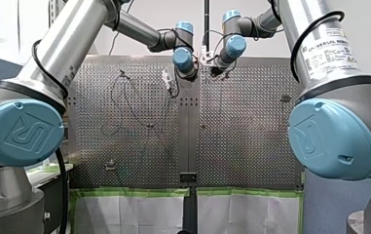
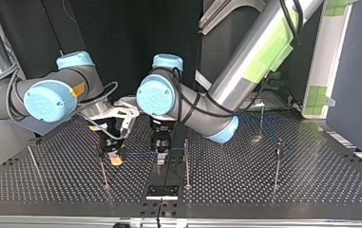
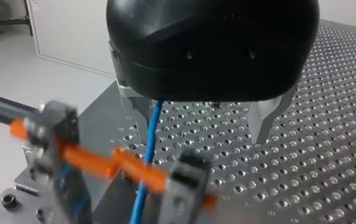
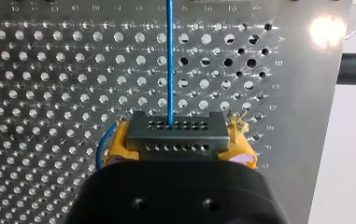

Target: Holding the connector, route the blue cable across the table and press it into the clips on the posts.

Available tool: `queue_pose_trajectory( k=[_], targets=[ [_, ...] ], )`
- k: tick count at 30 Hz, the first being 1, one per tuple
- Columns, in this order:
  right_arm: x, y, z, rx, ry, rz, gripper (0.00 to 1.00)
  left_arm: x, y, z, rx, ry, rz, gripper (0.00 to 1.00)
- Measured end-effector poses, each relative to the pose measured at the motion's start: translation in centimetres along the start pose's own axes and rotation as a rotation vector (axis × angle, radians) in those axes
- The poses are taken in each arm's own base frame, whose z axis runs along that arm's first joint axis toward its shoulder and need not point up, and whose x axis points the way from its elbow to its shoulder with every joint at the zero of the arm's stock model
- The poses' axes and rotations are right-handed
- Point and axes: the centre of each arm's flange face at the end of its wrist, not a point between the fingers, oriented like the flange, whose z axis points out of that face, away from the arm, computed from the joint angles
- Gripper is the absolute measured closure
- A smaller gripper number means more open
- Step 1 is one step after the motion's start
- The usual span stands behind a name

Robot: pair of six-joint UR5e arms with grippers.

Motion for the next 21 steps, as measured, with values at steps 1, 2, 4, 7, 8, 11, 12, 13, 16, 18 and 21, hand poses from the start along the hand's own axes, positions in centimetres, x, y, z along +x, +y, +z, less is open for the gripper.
queue_pose_trajectory(
  k=[1,2,4,7,8,11,12,13,16,18,21],
  targets=[
    [0.0,0.0,0.0,0.000,0.000,0.000,1.00,0.1,-0.1,-0.2,-0.005,0.004,0.007,0.00],
    [0.0,0.0,0.0,0.000,-0.001,0.000,1.00,0.1,-0.2,-0.3,-0.011,0.006,0.012,0.00],
    [0.0,0.0,0.0,0.000,0.000,0.000,1.00,0.2,-0.3,-0.6,-0.024,0.007,0.021,0.04],
    [0.0,0.0,0.0,0.000,0.000,0.000,1.00,0.3,-0.6,-0.9,-0.031,0.008,0.027,0.36],
    [0.0,0.0,0.0,-0.001,-0.001,0.000,1.00,0.3,-0.7,-1.0,-0.031,0.008,0.028,0.46],
    [0.0,0.0,0.0,-0.001,-0.001,0.000,1.00,0.4,-1.1,-1.2,-0.029,0.009,0.030,0.71],
    [0.0,0.0,0.0,-0.001,-0.001,0.000,1.00,0.5,-1.1,-1.3,-0.028,0.009,0.030,0.82],
    [-0.1,0.0,0.0,-0.001,-0.001,0.000,1.00,0.5,-1.2,-1.4,-0.027,0.010,0.030,0.82],
    [-0.1,0.0,0.0,-0.001,-0.001,0.000,1.00,0.6,-1.4,-1.5,-0.024,0.011,0.031,1.00],
    [-0.1,0.0,0.0,-0.001,-0.001,0.000,1.00,0.6,-1.4,-1.5,-0.024,0.013,0.031,1.00],
    [-0.1,0.0,0.0,0.000,-0.001,0.000,1.00,0.6,-1.4,-1.6,-0.029,0.013,0.032,1.00]
  ],
)
